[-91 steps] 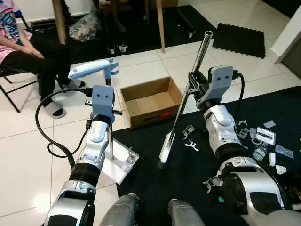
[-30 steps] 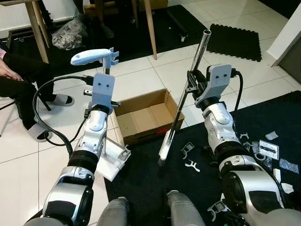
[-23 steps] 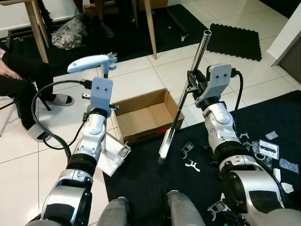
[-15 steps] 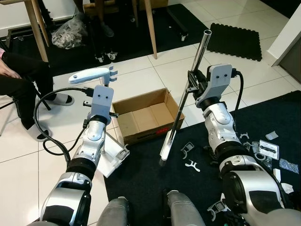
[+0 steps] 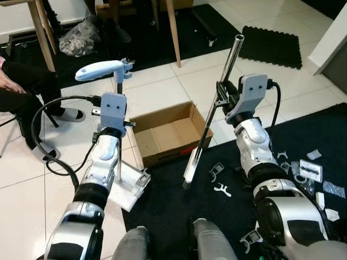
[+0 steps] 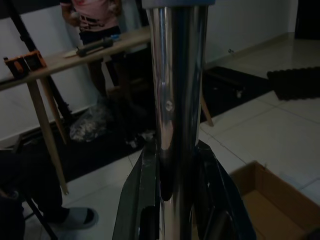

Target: Sweep floor

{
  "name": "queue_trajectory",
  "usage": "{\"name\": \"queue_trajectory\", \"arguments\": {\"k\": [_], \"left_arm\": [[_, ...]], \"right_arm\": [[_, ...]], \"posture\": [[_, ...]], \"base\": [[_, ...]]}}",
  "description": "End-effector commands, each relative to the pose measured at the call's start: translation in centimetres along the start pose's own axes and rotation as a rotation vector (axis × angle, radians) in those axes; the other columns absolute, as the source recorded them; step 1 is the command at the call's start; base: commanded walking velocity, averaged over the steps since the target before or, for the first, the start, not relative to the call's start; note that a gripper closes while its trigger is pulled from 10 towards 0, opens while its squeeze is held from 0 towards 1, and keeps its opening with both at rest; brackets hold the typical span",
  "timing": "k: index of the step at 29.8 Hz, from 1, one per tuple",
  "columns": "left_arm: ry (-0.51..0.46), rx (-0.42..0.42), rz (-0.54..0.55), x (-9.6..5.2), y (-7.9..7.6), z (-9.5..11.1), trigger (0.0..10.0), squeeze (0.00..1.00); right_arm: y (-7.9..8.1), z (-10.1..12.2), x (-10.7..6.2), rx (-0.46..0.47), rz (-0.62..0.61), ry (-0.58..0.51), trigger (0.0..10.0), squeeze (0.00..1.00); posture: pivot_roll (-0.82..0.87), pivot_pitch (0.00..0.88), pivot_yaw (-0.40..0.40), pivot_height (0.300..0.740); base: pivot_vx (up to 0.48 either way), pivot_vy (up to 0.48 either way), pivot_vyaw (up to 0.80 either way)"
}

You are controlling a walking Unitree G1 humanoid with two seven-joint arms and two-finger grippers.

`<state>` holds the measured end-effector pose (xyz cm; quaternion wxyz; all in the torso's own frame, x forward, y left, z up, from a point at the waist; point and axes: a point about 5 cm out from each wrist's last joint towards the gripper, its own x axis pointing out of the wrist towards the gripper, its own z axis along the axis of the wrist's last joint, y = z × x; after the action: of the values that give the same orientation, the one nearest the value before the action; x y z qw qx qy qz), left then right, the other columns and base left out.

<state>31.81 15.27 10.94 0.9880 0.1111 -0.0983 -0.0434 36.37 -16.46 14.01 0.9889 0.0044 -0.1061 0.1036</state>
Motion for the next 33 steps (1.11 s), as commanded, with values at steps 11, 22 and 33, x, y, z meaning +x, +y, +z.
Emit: {"name": "queue_trajectory", "arguments": {"k": [11,22,33], "left_arm": [[-0.089,-0.022,-0.062,-1.6,-1.3,2.2,10.0,0.00],[-0.157,0.000,-0.073,-1.0,-0.8,4.9,10.0,0.00],[-0.224,0.059,-0.090,-0.4,0.2,8.3,10.0,0.00]], "right_arm": [[0.3,0.9,0.3,-0.001,0.006,-0.048,10.0,0.00],[0.5,0.8,0.3,0.005,0.010,-0.048,10.0,0.00],[0.6,0.8,0.3,0.007,0.008,-0.046,10.0,0.00]], "posture": [[-0.01,0.087,0.044,0.740],[0.00,0.086,0.047,0.740],[0.01,0.086,0.050,0.740]], "base": [[0.000,0.000,0.00],[0.000,0.000,0.00],[0.000,0.000,0.00]]}}
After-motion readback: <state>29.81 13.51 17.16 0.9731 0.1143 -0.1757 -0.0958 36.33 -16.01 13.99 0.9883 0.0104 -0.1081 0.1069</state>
